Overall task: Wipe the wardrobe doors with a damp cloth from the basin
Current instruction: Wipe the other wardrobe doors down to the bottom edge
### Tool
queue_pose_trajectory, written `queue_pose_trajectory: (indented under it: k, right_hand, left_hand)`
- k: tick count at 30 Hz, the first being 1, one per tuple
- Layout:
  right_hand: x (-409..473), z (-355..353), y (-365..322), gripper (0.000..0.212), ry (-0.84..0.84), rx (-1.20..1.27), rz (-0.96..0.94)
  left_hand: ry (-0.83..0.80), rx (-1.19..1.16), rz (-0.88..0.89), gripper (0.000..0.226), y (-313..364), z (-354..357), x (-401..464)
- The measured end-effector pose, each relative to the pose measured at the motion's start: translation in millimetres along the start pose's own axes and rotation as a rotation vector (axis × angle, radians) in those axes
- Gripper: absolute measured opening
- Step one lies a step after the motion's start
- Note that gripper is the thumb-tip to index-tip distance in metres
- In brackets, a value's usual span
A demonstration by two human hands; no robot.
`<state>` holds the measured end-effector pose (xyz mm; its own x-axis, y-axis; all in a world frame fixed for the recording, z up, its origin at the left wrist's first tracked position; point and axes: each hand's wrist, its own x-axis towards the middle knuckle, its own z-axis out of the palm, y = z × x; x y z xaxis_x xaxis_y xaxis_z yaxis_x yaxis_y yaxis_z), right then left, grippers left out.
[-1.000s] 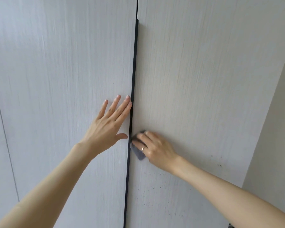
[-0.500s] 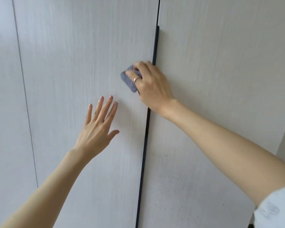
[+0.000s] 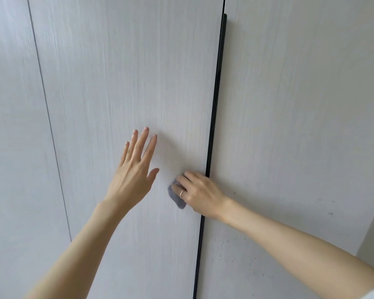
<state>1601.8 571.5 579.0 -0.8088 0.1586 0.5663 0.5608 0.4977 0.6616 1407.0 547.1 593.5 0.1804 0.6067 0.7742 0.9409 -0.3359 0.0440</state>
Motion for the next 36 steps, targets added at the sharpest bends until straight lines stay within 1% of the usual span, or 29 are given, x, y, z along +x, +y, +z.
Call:
queue_pose_trajectory:
  k: [2, 3, 5, 6, 8, 9, 11, 12, 16, 21, 23, 25, 26, 30, 33, 34, 36]
  right_hand:
    - [-9.4, -7.7, -0.2, 0.023, -0.046, 0.083, -0.009]
    - [-12.5, -13.9, 3.4, 0.028, -0.020, 0.140, 0.033]
    - [-15.2, -28.9, 16.7, 0.042, 0.113, 0.253, 0.198]
    - [-15.0, -38.3, 25.4, 0.047, 0.190, 0.268, 0.292]
    - [-16.5, -55.2, 48.8, 0.049, 0.309, 0.199, 0.469]
    - [-16.2, -61.4, 60.8, 0.049, 0.333, 0.165, 0.551]
    - [-14.9, -67.6, 80.7, 0.050, 0.328, 0.131, 0.660]
    - [-13.1, -67.3, 85.9, 0.052, 0.311, 0.121, 0.666]
    - [-6.9, -55.5, 76.5, 0.050, 0.219, 0.085, 0.507]
    - [-16.8, -40.9, 60.2, 0.056, 0.205, 0.101, 0.524]
    - [-27.9, -33.3, 52.2, 0.050, 0.186, 0.100, 0.495]
    - [-42.6, -23.1, 40.2, 0.035, 0.156, 0.104, 0.436]
    - [-51.4, -17.7, 33.4, 0.031, 0.136, 0.111, 0.407]
    - [-90.1, 3.8, 7.1, 0.035, -0.007, 0.085, 0.250]
    - [-113.2, 9.2, -3.5, 0.045, -0.130, 0.016, 0.094]
    - [-116.1, 5.8, -0.6, 0.043, -0.137, 0.015, 0.080]
    - [-112.1, -5.9, 14.3, 0.035, -0.059, 0.055, 0.126]
  left_hand:
    - [0.017, -0.020, 0.010, 0.076, 2.5, 1.1, -4.5]
    - [0.017, -0.019, 0.019, 0.077, 4.6, 2.5, -6.4]
    - [-0.005, 0.013, 0.036, 0.083, 7.7, 6.1, -9.4]
    - [-0.028, 0.045, 0.042, 0.087, 8.7, 7.2, -10.7]
    - [-0.064, 0.096, 0.062, 0.095, 14.2, 10.4, -10.4]
    - [-0.068, 0.110, 0.076, 0.098, 17.9, 12.0, -9.9]
    - [-0.066, 0.124, 0.112, 0.103, 28.8, 16.3, -7.6]
    - [-0.060, 0.128, 0.127, 0.106, 34.7, 18.5, -6.0]
    - [-0.041, 0.148, 0.156, 0.121, 55.0, 28.2, 4.8]
    - [-0.027, 0.172, 0.176, 0.129, 71.0, 37.9, 19.1]
    - [-0.020, 0.177, 0.173, 0.129, 75.8, 42.0, 21.1]
    - [-0.002, 0.186, 0.158, 0.127, 77.0, 44.7, 20.9]
    - [0.005, 0.191, 0.157, 0.126, 77.7, 46.1, 20.6]
    - [-0.047, 0.234, 0.179, 0.132, 79.2, 52.4, 13.7]
    - [-0.056, 0.235, 0.162, 0.131, 82.1, 53.8, 5.5]
    - [-0.051, 0.241, 0.163, 0.131, 83.8, 53.8, 4.3]
    - [-0.034, 0.252, 0.161, 0.130, 86.8, 52.9, 3.6]
